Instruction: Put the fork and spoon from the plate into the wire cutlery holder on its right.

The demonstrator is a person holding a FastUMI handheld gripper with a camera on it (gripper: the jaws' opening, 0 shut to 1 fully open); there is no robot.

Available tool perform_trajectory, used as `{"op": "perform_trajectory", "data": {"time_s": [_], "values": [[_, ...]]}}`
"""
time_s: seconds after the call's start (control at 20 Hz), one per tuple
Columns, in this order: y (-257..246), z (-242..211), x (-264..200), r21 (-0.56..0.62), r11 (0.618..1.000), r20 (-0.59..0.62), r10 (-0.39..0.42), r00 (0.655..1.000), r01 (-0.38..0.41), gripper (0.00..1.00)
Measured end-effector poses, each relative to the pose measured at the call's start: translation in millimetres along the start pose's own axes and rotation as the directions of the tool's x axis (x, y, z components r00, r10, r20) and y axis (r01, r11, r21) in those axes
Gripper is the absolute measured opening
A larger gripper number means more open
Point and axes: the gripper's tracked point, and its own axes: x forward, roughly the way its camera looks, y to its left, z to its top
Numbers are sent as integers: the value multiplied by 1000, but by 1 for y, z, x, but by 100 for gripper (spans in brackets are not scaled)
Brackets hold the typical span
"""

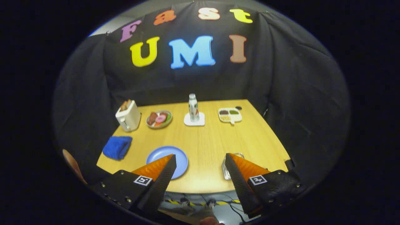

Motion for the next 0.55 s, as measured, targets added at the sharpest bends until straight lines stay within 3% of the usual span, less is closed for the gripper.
{"op": "perform_trajectory", "data": {"time_s": [0.2,0.55], "values": [[16,39,7,-32,999,223,-22,975,30,97],[61,73,9,-109,992,445,-14,895,70,96]]}}
